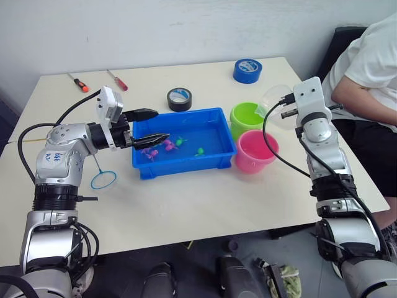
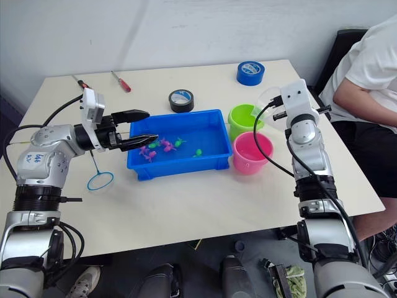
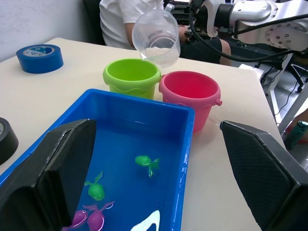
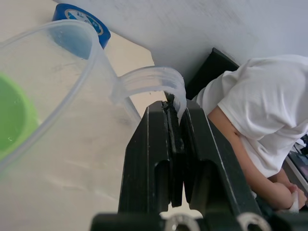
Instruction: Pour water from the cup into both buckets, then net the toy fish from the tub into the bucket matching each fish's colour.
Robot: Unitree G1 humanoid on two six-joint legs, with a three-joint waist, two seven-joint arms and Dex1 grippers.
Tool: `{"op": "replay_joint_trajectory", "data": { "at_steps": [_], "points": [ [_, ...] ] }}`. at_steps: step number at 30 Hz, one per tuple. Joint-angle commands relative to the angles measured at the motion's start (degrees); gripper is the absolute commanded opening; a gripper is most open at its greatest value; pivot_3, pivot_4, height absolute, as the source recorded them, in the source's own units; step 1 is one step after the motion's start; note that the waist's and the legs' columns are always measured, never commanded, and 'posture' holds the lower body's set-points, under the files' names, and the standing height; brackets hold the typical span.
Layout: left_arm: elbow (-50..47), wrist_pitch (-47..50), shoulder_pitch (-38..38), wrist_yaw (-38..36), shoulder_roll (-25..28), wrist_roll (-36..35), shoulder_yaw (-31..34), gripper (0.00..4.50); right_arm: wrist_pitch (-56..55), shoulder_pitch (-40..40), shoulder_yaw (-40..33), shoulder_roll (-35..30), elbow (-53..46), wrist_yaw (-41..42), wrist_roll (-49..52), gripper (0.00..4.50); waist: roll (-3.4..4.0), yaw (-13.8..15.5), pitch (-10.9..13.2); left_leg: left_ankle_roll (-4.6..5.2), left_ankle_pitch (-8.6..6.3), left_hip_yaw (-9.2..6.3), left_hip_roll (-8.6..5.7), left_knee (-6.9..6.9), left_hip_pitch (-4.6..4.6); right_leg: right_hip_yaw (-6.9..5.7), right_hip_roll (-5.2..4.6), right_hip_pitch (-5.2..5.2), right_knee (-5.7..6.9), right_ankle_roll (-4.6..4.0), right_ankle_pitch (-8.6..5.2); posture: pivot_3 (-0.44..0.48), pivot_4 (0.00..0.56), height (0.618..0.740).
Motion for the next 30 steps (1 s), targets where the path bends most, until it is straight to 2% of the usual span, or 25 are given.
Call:
{"op": "replay_joint_trajectory", "data": {
  "at_steps": [1, 8, 20, 30],
  "points": [
    [-2.78, 0.04, 0.54, 0.76, 0.84, -0.31, 1.4, 4.5, -3.48, -3.61, 1.54, -0.31, 1.55, -2.67, -2.68, 0.04, 0.0, -0.15, 0.0, 0.0, 0.0, 0.01, 0.01, 0.01, 0.0, 0.0, 0.0, 0.0, 0.0, 0.0, 0.0, 0.0, 0.15, 0.731],
    [-4.7, 0.53, 1.92, 1.66, 0.98, -0.72, 1.81, 4.5, -6.02, -6.41, 4.93, -0.32, 5.87, -5.07, -6.02, 0.04, 0.0, -1.01, 0.0, -0.11, 0.05, 0.01, 0.02, 0.0, -0.01, 0.02, 0.0, -0.02, 0.01, 0.0, 0.0, 0.0, 0.15, 0.731],
    [-6.26, 0.9, 3.06, 2.32, 0.57, -0.84, 2.04, 4.5, -8.43, -8.03, 11.78, -2.37, 7.34, -7.8, -15.32, 0.04, 0.0, -1.26, 0.0, -0.17, 0.07, 0.06, 0.03, -0.02, -0.01, 0.06, 0.01, -0.05, 0.02, 0.0, 0.0, 0.0, 0.15, 0.731],
    [-7.2, 0.87, 3.81, 2.85, 0.46, -1.16, 2.18, 4.5, -8.5, -9.66, 14.42, -2.16, 9.03, -9.5, -19.22, 0.04, 0.0, -1.22, 0.0, -0.18, 0.07, 0.08, 0.04, -0.01, -0.01, 0.08, 0.02, -0.07, 0.04, 0.0, 0.0, 0.0, 0.15, 0.731]
  ]
}}
